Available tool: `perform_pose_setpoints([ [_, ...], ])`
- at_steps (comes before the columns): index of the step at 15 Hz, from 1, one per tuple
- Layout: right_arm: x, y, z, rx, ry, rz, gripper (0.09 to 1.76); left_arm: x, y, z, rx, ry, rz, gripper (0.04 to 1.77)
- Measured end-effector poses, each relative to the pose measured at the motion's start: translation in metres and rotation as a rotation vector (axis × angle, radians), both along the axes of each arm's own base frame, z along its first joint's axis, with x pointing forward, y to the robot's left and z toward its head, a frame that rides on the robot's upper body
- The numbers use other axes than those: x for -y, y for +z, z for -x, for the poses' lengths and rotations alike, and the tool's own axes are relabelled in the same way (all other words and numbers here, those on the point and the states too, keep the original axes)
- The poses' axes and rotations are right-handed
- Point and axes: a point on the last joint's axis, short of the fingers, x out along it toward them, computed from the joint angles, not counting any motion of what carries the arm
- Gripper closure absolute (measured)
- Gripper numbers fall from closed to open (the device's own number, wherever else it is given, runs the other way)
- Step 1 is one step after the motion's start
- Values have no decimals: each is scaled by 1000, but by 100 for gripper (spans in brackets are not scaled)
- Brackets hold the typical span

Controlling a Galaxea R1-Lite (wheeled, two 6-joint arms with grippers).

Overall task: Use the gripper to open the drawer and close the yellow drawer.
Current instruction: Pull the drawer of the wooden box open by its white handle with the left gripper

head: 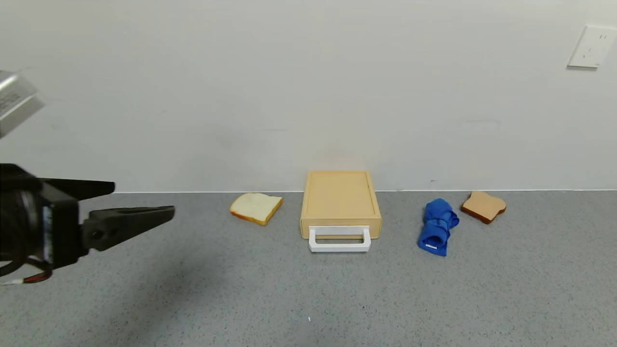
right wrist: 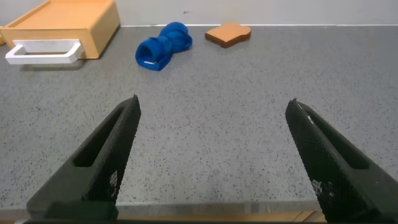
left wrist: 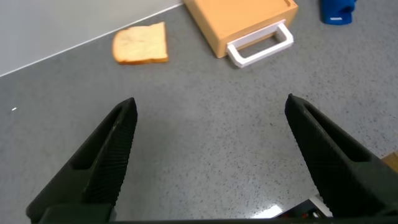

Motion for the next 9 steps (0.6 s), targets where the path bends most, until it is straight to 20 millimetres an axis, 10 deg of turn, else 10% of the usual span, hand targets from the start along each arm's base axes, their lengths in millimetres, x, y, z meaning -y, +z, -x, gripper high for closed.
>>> perform_pose_setpoints([
  [9,0,0,0,0,0,-1,14,102,-26,-104,-222,-209,-105,9],
])
